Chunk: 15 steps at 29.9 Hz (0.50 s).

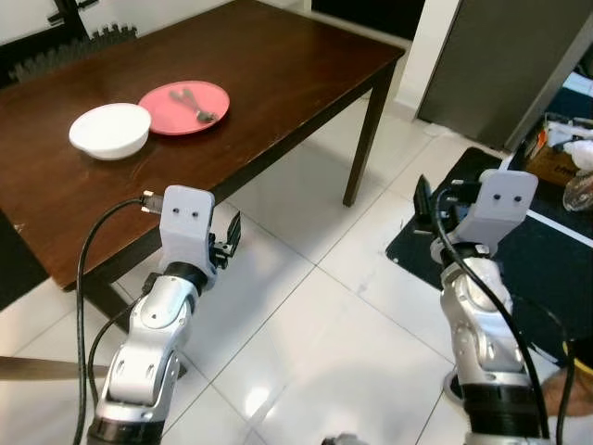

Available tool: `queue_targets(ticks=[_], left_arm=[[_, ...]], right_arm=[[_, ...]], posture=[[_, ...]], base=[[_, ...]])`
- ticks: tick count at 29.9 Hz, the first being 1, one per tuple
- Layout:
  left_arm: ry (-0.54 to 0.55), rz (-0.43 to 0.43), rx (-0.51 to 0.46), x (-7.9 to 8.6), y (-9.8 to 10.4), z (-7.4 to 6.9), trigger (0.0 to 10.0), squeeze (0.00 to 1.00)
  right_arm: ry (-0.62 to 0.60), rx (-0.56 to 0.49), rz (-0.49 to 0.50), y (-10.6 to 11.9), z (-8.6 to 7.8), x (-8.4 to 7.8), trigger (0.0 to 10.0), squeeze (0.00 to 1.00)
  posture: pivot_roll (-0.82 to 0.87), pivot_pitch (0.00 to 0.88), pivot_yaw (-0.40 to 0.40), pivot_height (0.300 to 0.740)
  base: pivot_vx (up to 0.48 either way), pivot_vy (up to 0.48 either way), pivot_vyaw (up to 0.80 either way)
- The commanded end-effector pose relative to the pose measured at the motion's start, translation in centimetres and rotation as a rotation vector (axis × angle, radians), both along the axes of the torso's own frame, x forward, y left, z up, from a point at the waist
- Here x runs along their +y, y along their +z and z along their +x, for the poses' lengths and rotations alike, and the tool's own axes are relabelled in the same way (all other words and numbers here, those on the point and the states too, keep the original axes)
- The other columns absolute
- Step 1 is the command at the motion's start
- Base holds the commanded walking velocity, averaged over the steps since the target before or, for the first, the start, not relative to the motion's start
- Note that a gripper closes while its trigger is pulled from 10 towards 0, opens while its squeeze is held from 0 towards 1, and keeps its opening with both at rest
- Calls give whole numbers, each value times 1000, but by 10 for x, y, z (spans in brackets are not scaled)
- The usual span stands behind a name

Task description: Setting the table

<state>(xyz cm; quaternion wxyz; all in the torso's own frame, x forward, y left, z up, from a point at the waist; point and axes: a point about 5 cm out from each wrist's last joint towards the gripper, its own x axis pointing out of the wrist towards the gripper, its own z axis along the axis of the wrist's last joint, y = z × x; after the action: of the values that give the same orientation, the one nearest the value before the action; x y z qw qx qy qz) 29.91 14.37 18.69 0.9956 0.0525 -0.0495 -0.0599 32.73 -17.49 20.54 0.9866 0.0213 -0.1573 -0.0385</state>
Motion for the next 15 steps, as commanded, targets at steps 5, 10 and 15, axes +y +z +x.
queue_targets(ticks=[5,10,15], left_arm=[[9,11,21,2,-5,-1,10000,0],[5,14,21,1,-5,-1,10000,0],[5,14,22,1,-5,-1,10000,0]], right_arm=[[-3,5,3,-1,-1,-1,10000,0],[-3,6,1,-1,-1,-1,10000,0],[0,7,-2,-1,0,0,10000,0]], posture=[[54,116,42,740],[53,115,43,740],[54,115,43,740]], base=[[0,0,0],[0,0,0],[0,0,0]])
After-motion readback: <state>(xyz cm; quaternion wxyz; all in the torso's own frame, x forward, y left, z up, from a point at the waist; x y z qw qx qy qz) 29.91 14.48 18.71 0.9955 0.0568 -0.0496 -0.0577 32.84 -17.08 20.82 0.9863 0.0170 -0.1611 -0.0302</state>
